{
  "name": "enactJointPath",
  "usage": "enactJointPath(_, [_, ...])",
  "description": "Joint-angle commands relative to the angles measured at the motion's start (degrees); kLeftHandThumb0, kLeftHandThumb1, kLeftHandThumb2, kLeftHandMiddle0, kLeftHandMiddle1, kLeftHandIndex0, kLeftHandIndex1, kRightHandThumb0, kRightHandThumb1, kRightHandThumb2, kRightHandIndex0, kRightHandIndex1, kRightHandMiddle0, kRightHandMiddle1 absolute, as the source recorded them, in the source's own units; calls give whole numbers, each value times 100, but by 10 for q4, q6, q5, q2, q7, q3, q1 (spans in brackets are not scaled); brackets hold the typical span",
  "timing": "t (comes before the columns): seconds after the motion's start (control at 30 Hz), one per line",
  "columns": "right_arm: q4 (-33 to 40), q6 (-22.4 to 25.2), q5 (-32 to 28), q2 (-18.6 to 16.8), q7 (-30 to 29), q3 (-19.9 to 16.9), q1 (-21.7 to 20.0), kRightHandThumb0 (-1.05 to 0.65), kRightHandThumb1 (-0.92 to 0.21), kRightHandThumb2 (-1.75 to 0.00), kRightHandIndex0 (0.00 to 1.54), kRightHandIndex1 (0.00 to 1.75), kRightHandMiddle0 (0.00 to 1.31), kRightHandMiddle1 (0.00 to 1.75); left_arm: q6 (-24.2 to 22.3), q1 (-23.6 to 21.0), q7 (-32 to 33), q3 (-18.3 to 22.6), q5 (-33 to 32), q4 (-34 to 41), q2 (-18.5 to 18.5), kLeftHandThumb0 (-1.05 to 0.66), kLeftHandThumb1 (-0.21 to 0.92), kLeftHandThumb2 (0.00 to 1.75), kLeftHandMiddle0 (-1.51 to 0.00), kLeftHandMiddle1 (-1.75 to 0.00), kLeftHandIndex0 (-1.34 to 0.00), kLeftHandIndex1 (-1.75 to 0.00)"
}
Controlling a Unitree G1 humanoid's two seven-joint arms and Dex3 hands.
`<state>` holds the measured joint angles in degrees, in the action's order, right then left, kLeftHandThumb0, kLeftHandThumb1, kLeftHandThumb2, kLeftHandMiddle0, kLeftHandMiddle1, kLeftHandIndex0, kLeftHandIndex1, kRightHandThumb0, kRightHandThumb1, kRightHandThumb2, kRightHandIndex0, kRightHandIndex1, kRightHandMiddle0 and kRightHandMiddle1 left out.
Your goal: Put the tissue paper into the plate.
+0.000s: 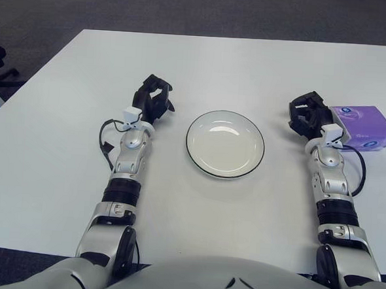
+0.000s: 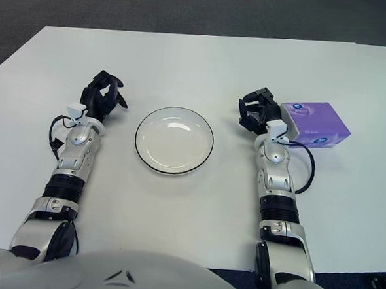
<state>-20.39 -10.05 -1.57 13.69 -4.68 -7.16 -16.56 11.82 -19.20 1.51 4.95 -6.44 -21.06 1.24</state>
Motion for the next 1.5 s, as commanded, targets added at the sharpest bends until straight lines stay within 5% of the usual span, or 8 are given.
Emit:
enactJointPath(0.0, [-41,-52,33,-36,-26,18,74,-38,-75,-68,72,175,37,167,5,91,4,-7,4,-43,-34,-26,92,44,-92,-175,-62,-175])
enactJointPath(0.2, [-36,-139,89,-13,-62,24,87,-38,-75,-66,72,175,40,164,3,95,7,-9,7,-37,-36,-26,92,44,-91,-175,-62,-175])
enactJointPath(0.5, [-9,-233,154,47,-72,23,111,-36,-91,-27,68,175,48,146,-1,98,8,-10,9,-31,-39,-26,92,44,-91,-175,-62,-175])
enactJointPath(0.67, [12,-279,264,99,-138,18,123,-36,-92,-26,63,168,47,146,-3,98,8,-9,10,-29,-40,-26,92,44,-91,-175,-62,-175])
enactJointPath(0.87, [44,-303,326,142,-176,8,143,-8,-92,-24,58,146,41,132,-2,97,7,-7,11,-30,-40,-25,92,44,-91,-175,-63,-175])
enactJointPath(1.3, [131,-297,420,210,-226,-35,198,-1,-92,-27,55,134,31,144,5,91,4,-2,6,-41,-40,-25,92,44,-91,-175,-63,-175])
enactJointPath(1.37, [168,-273,435,216,-215,-52,220,-18,-92,-30,58,101,35,149,6,91,3,-1,6,-42,-40,-25,92,44,-91,-175,-63,-175])
enactJointPath(1.47, [221,-238,451,221,-194,-77,251,-47,-92,-30,66,46,42,80,7,89,2,0,6,-45,-39,-25,92,44,-91,-175,-63,-175])
